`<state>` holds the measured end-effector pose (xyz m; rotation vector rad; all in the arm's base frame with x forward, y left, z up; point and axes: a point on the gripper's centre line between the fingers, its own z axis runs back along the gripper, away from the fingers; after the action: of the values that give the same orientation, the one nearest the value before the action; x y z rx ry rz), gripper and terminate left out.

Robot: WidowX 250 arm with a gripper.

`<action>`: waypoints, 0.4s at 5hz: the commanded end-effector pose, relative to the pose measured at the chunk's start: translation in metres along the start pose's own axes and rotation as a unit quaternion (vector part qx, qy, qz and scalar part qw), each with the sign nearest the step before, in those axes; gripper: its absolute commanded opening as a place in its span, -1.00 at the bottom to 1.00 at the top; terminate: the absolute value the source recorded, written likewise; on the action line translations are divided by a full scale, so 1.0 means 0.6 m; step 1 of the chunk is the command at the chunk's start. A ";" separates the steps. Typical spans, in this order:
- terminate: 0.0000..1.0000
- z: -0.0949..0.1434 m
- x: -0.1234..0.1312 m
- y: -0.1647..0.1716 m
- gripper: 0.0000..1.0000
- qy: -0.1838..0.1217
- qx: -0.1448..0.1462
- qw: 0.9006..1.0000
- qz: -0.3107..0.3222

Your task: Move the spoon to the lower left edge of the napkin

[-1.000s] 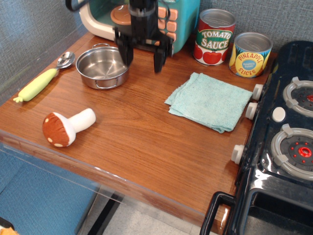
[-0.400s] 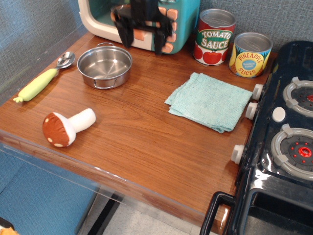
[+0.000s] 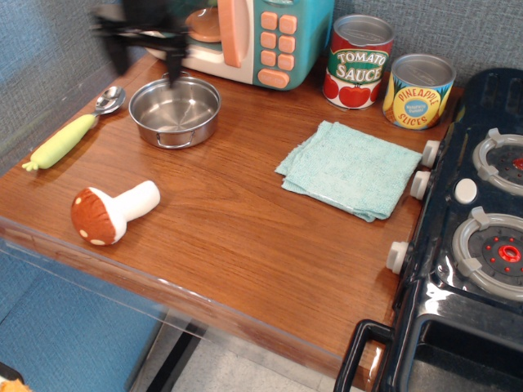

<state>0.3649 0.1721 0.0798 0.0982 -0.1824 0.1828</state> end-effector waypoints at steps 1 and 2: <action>-1.00 -0.061 -0.079 0.160 1.00 0.066 0.064 0.996 0.010; -1.00 -0.084 -0.106 0.162 1.00 0.080 0.055 0.995 0.009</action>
<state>0.3063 0.2451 0.0110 0.1672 -0.0007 0.1857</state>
